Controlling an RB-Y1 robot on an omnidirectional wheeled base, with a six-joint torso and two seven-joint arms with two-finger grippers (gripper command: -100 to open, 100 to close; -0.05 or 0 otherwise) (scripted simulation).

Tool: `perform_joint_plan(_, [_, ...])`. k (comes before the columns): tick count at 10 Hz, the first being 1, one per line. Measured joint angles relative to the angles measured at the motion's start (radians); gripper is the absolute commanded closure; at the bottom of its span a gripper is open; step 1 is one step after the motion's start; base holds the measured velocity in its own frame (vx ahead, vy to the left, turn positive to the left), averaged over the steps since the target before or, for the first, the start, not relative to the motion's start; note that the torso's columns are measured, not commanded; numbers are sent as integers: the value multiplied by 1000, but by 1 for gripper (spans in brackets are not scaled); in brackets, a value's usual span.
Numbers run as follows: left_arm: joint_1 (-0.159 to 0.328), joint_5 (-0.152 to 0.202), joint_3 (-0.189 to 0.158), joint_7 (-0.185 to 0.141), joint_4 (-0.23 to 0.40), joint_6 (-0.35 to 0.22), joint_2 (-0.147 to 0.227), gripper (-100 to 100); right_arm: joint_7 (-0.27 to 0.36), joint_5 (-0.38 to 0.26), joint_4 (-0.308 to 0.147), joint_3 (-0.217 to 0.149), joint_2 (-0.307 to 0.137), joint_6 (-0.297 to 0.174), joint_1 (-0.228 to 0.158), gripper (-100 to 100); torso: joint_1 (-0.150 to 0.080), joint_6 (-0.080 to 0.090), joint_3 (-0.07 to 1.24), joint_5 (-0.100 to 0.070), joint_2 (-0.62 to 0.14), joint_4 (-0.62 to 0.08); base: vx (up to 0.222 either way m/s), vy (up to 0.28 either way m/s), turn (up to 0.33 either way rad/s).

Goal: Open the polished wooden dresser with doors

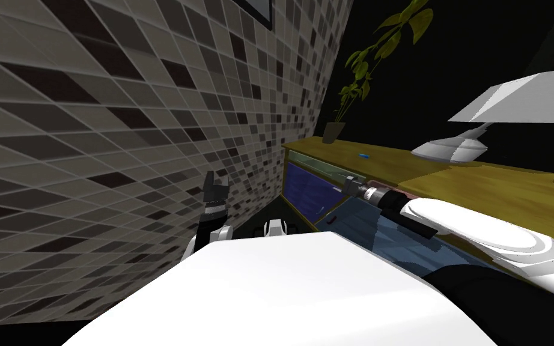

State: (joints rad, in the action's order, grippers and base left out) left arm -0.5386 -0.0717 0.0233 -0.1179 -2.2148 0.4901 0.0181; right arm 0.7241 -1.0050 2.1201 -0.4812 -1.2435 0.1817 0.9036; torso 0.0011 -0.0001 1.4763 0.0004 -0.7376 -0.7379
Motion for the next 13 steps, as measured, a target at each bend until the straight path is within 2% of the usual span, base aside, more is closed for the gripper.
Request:
perform_joint_plan(5, [0, 0, 0, 0, 0, 0, 0, 0, 61, -77, -26, -35, -109, -17, 32, -100, -2, 0, 0, -1, 0, 0, 44, 65, -43])
perform_joint_plan(6, [0, 0, 0, 0, 0, 0, 0, 0, 63, -79, -27, -36, -111, -18, 33, -100, -3, 0, -1, -1, -1, 0, 5, 6, 3])
perform_joint_plan(7, [0, 0, 0, 0, 0, 0, 0, 0, 62, -78, -26, -35, -111, -18, 33, 100, -3, 0, -1, -1, -2, -1, 0, 0, 0])
perform_joint_plan(10, [0, 0, 0, 0, 0, 0, 0, 0, 60, -80, -14, -54, -114, -23, 30, 100, -4, 4, -2, -7, 0, 5, -78, 129, -51])
perform_joint_plan(13, [0, 0, 0, 0, 0, 0, 0, 0, 57, -80, -7, -65, -115, 1, 32, 100, -8, 4, -1, -5, 0, 3, -91, 136, -48])
